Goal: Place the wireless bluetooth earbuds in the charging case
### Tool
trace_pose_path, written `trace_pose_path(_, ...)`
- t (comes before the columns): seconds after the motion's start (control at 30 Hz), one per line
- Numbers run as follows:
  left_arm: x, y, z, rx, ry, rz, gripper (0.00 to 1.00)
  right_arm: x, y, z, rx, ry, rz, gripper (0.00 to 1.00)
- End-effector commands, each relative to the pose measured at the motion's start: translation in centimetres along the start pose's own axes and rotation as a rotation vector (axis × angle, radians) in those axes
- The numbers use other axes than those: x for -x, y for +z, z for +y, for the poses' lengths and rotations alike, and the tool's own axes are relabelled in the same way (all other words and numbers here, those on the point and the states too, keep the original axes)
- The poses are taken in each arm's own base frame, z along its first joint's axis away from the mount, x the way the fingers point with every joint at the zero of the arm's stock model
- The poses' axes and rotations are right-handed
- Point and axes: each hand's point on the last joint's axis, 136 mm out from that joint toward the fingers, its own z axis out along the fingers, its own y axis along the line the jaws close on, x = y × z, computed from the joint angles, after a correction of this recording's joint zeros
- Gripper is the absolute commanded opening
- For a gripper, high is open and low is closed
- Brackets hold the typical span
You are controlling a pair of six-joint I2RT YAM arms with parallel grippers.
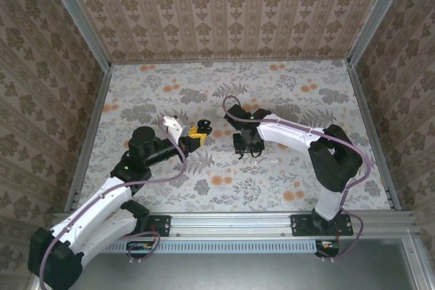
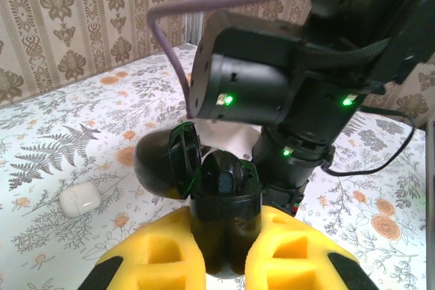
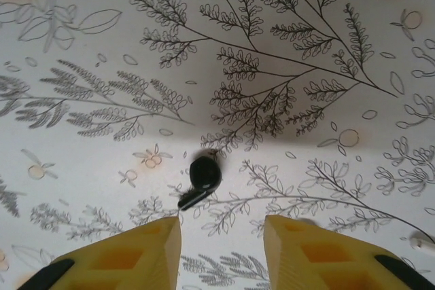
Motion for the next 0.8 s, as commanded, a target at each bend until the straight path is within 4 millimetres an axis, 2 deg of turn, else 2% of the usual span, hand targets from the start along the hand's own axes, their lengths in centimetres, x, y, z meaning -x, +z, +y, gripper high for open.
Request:
trace_pose_path(0.0, 0.7, -0.5, -0.1, 0.003, 0.019, -0.022, 0.00, 0.2, 0.7, 0.7, 0.030, 0.045, 0.047, 0.38)
trace_pose_path(0.4, 0.2, -0.3, -0.1, -0.003, 0.010, -0.015, 0.00, 0.2, 3.7, 1.0, 0.014, 0.059, 0.095, 0.37)
trace_pose_path(0.77, 0.1, -0.1, 0.0, -0.004, 0.009, -0.012, 0.00, -0.1, 4.0, 0.9, 0.012, 0.048, 0.108, 0.23)
